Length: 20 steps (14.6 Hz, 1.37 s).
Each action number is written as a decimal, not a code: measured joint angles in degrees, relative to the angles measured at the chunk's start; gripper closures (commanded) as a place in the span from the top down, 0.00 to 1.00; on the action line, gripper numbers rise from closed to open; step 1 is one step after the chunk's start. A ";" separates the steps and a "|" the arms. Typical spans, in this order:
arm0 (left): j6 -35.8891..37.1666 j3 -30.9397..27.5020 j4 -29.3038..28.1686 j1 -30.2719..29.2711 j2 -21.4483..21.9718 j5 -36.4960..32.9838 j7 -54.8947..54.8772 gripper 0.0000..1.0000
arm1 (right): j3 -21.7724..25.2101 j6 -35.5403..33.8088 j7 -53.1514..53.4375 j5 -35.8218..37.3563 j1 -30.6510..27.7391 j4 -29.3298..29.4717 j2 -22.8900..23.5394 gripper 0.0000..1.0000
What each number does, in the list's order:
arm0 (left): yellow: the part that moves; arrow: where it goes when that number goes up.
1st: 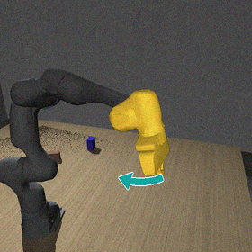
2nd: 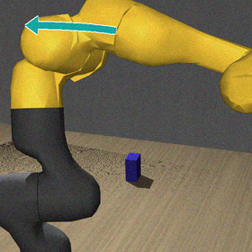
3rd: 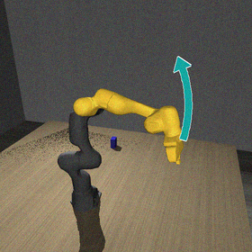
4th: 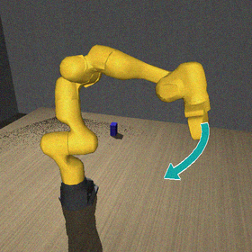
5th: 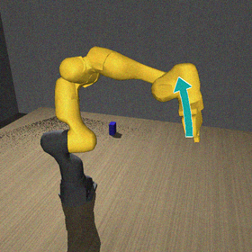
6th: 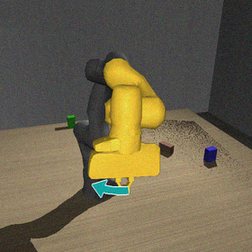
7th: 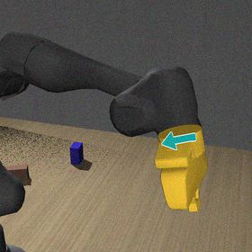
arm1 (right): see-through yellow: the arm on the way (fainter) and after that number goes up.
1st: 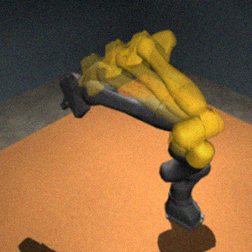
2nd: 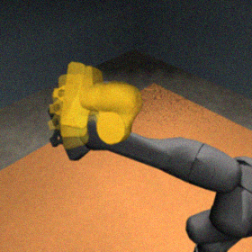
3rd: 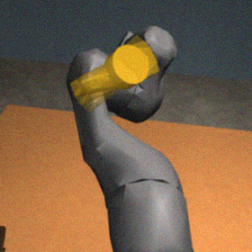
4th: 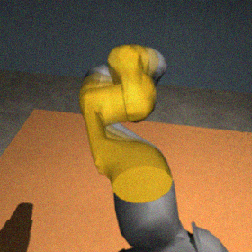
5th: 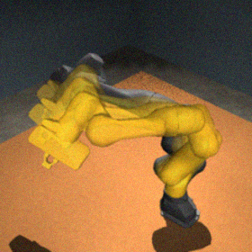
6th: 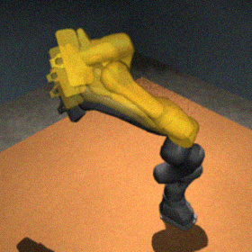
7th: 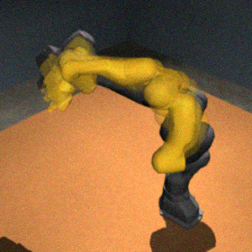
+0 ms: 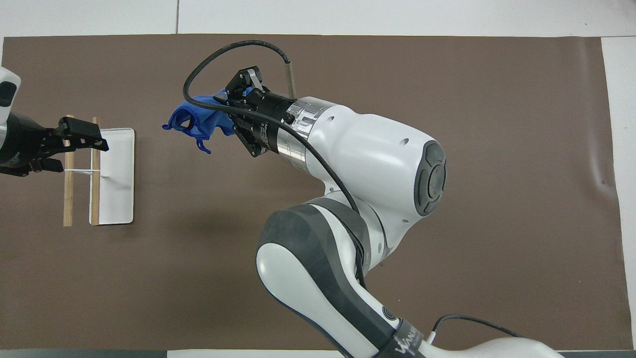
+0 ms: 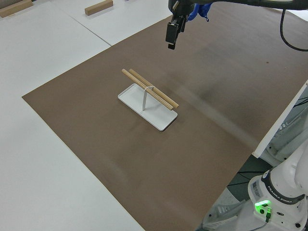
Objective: Right arm passes towel to left arm to hang
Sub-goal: 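Close the left gripper on the towel while the right gripper holds it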
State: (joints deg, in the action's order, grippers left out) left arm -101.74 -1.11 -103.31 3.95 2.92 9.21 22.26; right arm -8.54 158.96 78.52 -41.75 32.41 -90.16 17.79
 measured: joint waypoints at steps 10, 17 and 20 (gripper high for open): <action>-13.79 0.18 -1.36 6.42 -2.33 18.12 45.71 1.00 | 0.10 1.31 0.12 -0.46 0.47 0.09 0.00 0.00; -17.85 -0.11 -1.37 10.96 -3.96 18.12 52.24 0.00 | 0.10 1.31 0.12 -0.48 0.59 0.09 0.00 0.00; -18.28 -0.54 -1.35 10.55 -3.96 18.12 52.06 0.00 | 0.10 1.31 0.12 -0.48 0.59 0.09 0.02 0.00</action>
State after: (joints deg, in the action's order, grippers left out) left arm -120.02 -1.65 -104.66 14.50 -1.04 27.33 74.31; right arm -8.44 160.28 78.64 -42.23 33.01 -90.07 17.81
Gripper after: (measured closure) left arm 0.705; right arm 0.934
